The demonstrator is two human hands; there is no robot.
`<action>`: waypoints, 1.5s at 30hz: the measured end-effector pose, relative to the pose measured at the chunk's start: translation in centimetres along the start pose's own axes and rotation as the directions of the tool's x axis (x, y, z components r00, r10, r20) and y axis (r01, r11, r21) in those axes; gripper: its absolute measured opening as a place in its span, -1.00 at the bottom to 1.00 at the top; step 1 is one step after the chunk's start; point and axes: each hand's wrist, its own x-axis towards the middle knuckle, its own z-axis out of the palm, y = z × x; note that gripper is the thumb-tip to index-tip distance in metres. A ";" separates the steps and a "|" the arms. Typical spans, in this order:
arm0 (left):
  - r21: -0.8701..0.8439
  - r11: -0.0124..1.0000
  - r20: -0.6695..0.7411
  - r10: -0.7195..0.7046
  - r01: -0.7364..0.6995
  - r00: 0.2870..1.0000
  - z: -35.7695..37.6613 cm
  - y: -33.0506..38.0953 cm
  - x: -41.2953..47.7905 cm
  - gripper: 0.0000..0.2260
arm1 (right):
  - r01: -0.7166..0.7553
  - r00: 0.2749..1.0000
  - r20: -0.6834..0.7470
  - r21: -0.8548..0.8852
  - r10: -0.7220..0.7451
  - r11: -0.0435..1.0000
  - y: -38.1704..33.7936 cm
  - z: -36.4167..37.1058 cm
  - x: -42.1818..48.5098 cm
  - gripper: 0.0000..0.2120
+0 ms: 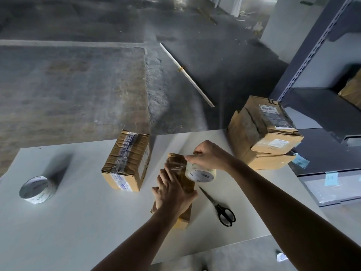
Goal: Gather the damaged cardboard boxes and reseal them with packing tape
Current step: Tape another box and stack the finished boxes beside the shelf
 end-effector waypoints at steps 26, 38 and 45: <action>0.089 0.993 0.011 0.082 -0.082 0.997 0.0 -0.3 0.1 0.02 | -0.057 0.998 0.021 -0.063 0.058 0.996 3.1 1.9 -0.8 -0.60; 0.109 0.986 0.050 0.121 -0.126 0.991 0.1 -0.8 0.4 -0.08 | -0.047 0.999 -0.014 -0.145 0.045 0.988 5.5 2.9 -1.4 -0.49; 0.172 0.965 0.015 0.200 -0.199 0.980 0.1 -1.0 0.3 -0.11 | -0.088 0.996 -0.015 -0.130 0.087 0.988 6.1 4.0 -1.6 -0.51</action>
